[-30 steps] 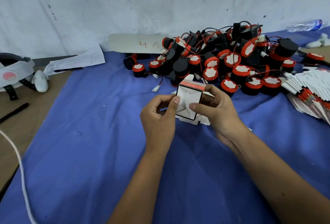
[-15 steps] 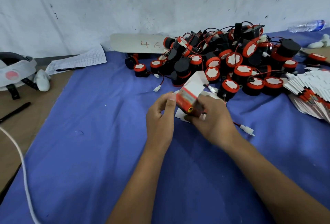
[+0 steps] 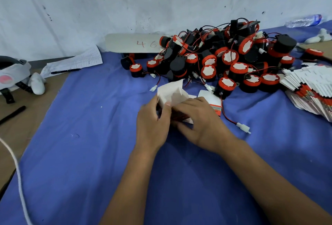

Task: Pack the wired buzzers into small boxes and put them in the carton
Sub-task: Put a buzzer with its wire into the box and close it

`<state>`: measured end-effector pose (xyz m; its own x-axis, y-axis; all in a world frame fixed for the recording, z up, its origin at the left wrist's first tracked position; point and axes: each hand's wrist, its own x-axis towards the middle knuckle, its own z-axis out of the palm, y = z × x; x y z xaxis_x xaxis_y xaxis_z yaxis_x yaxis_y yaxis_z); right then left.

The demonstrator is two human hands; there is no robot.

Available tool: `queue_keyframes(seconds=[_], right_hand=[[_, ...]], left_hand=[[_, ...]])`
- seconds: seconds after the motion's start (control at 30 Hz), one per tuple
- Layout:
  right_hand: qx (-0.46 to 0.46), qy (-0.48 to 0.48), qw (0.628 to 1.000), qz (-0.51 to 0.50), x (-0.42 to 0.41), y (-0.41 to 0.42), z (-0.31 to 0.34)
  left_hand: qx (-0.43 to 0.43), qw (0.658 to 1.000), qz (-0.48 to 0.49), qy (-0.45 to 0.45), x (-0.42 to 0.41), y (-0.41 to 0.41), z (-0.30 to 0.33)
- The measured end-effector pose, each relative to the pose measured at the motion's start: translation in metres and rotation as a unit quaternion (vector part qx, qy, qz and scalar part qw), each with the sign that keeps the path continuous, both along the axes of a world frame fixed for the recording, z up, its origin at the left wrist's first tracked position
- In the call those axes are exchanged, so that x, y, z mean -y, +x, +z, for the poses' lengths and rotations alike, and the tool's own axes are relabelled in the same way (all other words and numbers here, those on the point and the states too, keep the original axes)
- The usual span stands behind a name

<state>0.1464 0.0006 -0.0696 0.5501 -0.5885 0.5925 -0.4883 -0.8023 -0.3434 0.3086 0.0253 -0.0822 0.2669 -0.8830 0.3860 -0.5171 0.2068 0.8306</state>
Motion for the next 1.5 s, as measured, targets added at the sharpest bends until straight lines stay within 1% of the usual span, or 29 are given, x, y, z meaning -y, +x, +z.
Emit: queue_keyframes(seconds=[0.07,0.13,0.17,0.23,0.27,0.33,0.37,0.43,0.47,0.57,0.63,0.67,0.77,0.8,0.87,0.97,1.07,1.2,1.27,1.37,1.43,1.5], right_hand=[[0.085,-0.019,0.996,-0.018,0.003,0.000,-0.001],[0.146,-0.047,0.984,-0.091,0.007,-0.004,-0.001],[0.152,-0.060,0.977,-0.140,0.011,-0.008,-0.001],[0.124,-0.055,0.961,-0.242,0.022,-0.021,-0.002],[0.087,-0.030,0.952,-0.292,0.028,-0.029,-0.003],[-0.019,0.048,0.932,-0.359,0.038,-0.043,-0.007],[-0.067,0.092,0.924,-0.365,0.042,-0.049,-0.009],[-0.110,0.158,0.919,-0.343,0.046,-0.055,-0.012],[-0.109,0.167,0.922,-0.331,0.048,-0.057,-0.013],[-0.032,0.110,0.941,-0.319,0.048,-0.058,-0.010],[0.011,0.093,0.938,-0.335,0.046,-0.056,-0.009],[0.011,0.101,0.935,-0.341,0.046,-0.055,-0.010],[-0.055,0.150,0.934,-0.319,0.047,-0.052,-0.016],[-0.064,0.159,0.937,-0.305,0.048,-0.052,-0.016],[-0.033,0.155,0.944,-0.290,0.050,-0.053,-0.016],[0.015,0.139,0.945,-0.296,0.049,-0.052,-0.015],[0.024,0.127,0.951,-0.279,0.045,-0.047,-0.014],[0.029,0.127,0.955,-0.266,0.038,-0.037,-0.012],[0.105,0.130,0.956,-0.241,0.033,-0.034,-0.008],[0.233,0.087,0.959,-0.139,0.022,-0.029,0.007],[0.275,0.072,0.956,-0.068,0.011,-0.022,0.018],[0.281,0.067,0.957,-0.017,0.000,-0.013,0.025]], left_hand=[[-0.007,1.000,0.028,0.002,0.000,0.001,0.000],[-0.038,0.998,0.039,0.012,0.000,0.000,0.002],[-0.048,0.998,0.042,0.015,-0.001,-0.001,0.003],[-0.062,0.997,0.039,0.016,-0.002,-0.002,0.005],[-0.068,0.997,0.041,0.018,-0.002,-0.002,0.005],[-0.082,0.995,0.053,0.027,-0.001,-0.002,0.005],[-0.089,0.994,0.059,0.030,-0.001,-0.001,0.005],[-0.103,0.992,0.062,0.031,-0.001,0.000,0.004],[-0.104,0.992,0.062,0.029,-0.001,0.000,0.004],[-0.091,0.994,0.064,0.013,-0.002,0.000,0.006],[-0.077,0.995,0.068,-0.006,-0.003,-0.001,0.007],[-0.067,0.995,0.072,-0.014,-0.004,-0.001,0.008],[-0.002,0.995,0.095,-0.024,-0.003,0.000,0.006],[0.026,0.993,0.109,-0.025,-0.002,0.000,0.004],[0.060,0.989,0.136,-0.025,0.000,0.001,0.003],[0.052,0.988,0.147,-0.012,0.002,0.001,0.001],[0.034,0.990,0.139,-0.011,0.002,0.000,0.001],[0.030,0.991,0.130,-0.009,0.002,-0.001,0.001],[0.029,0.992,0.123,-0.009,0.001,-0.001,0.001],[0.026,0.992,0.124,-0.001,0.001,-0.003,0.002],[0.023,0.992,0.126,0.004,0.002,-0.004,0.003],[0.027,0.992,0.123,0.008,0.000,-0.005,0.005]])
